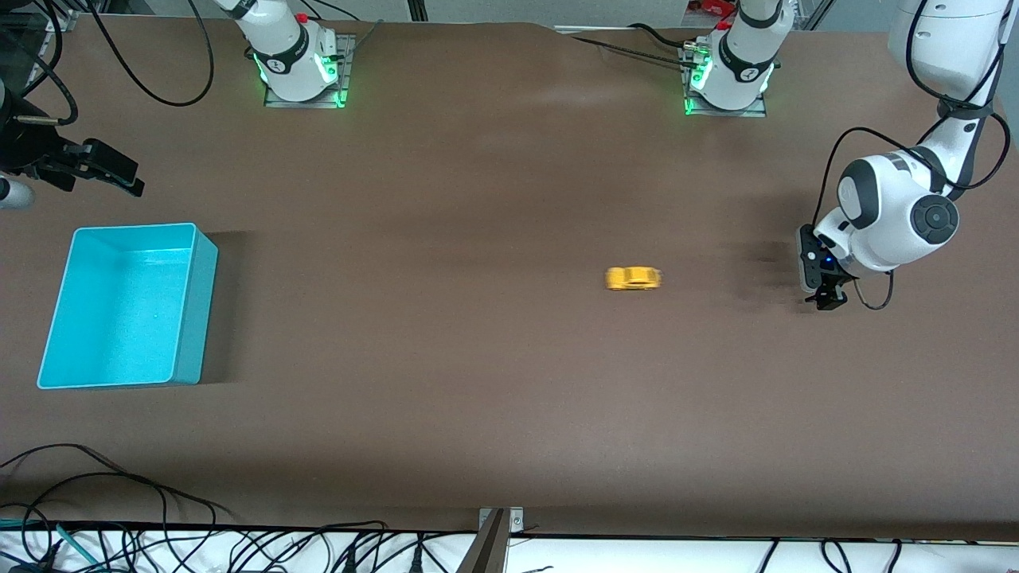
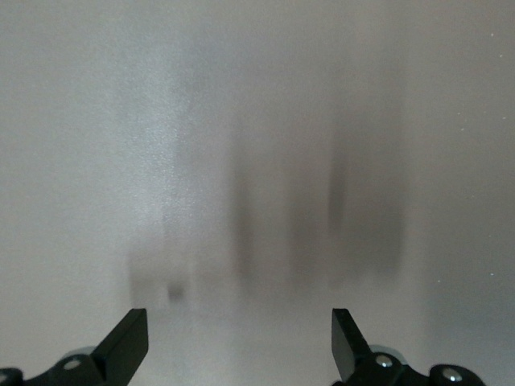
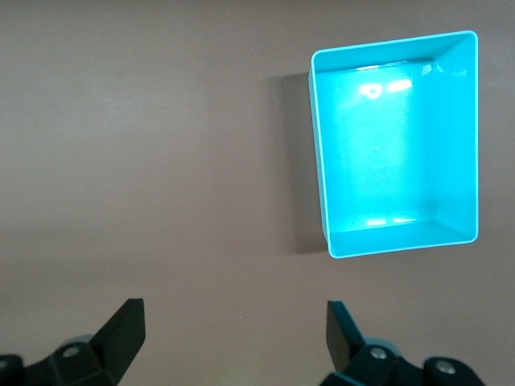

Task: Wind up and store yellow beetle car
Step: 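Raise and withdraw the left gripper as the car rolls toward the box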

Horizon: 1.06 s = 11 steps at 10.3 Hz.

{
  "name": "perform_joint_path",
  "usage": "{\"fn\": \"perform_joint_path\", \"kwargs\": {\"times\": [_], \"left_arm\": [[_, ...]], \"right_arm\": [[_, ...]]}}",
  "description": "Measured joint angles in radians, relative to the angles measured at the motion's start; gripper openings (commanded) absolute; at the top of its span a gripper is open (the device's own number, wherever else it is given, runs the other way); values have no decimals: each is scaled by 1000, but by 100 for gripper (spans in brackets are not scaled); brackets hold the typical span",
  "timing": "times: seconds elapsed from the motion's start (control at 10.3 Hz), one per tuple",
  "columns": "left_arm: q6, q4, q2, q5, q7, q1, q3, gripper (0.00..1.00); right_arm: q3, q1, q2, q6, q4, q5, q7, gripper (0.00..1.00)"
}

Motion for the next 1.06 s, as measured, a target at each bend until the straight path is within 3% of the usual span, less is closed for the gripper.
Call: {"fn": "perform_joint_path", "kwargs": {"times": [0.68,1.06], "left_arm": [[-6,3,-95,0,0,-2,0,100],[-79,4,-184,0,0,-16,-1,100]], "right_arm": [[0,0,0,0,0,0,0,100],[0,0,0,-1,0,0,0,100]]}}
